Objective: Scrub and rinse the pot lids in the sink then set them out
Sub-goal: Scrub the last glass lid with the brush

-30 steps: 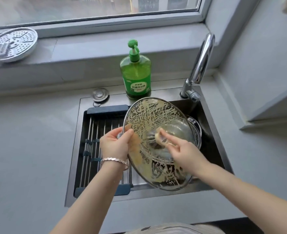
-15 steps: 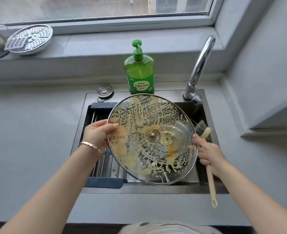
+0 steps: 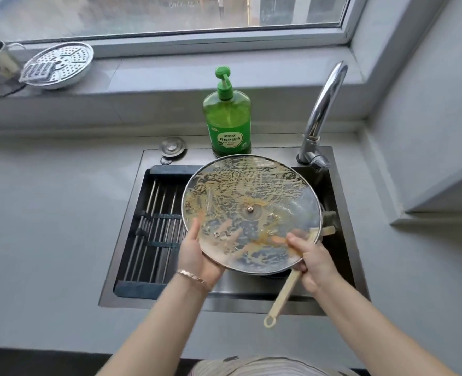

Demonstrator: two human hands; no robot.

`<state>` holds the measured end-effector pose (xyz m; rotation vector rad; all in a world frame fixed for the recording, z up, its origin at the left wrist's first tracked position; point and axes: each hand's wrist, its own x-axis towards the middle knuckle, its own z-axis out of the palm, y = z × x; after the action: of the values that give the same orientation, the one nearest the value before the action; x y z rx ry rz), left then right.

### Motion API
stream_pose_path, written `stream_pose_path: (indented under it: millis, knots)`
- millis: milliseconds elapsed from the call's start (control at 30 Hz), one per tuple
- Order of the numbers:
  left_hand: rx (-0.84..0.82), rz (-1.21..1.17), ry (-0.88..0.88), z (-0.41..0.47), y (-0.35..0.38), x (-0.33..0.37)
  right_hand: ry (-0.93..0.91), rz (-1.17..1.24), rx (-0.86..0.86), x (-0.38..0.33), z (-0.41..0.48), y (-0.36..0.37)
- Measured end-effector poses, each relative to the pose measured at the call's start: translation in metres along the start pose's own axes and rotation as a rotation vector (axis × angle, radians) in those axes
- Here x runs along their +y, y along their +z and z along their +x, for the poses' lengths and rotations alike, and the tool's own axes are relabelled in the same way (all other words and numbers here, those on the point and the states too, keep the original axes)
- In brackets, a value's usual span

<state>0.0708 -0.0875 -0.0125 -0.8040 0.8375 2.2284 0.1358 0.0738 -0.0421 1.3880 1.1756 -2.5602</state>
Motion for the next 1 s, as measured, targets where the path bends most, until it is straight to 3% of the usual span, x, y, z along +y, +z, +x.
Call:
stream_pose_path:
  millis: [100,200,367,567,667,800,833,933,1000]
  knots:
    - [-0.006,-0.151,0.007,0.007,-0.007,-0.008,-0.043,-0.031,0.033,0.007,0.0,-0.004]
    - [0.013,-0.129,0.012,0.008,-0.007,-0.008,-0.115,-0.166,0.093,-0.002,0.0,-0.016]
    - [0.003,-0.019,0.097,0.008,-0.003,0.0,-0.417,-0.938,0.395,-0.045,0.001,-0.032]
    - [-0.031,0.287,0.225,-0.004,0.001,0.009,-0.702,-1.6,0.096,-0.069,0.0,0.013]
    - [-0.079,0.35,0.211,-0.011,0.002,0.011,-0.737,-1.705,-0.056,-0.058,-0.002,0.033]
    - [-0.117,0.466,0.191,-0.018,-0.005,0.013,-0.793,-1.711,-0.49,-0.028,-0.044,0.037]
    - [-0.133,0.468,0.184,-0.019,-0.008,0.014,-0.753,-1.755,-0.485,-0.034,-0.042,0.033]
    - [-0.167,0.467,0.182,-0.019,-0.014,0.016,-0.689,-1.826,-0.21,-0.058,-0.011,0.018]
    - [-0.187,0.498,0.191,-0.017,-0.014,0.014,-0.683,-1.773,-0.274,-0.048,-0.017,0.018]
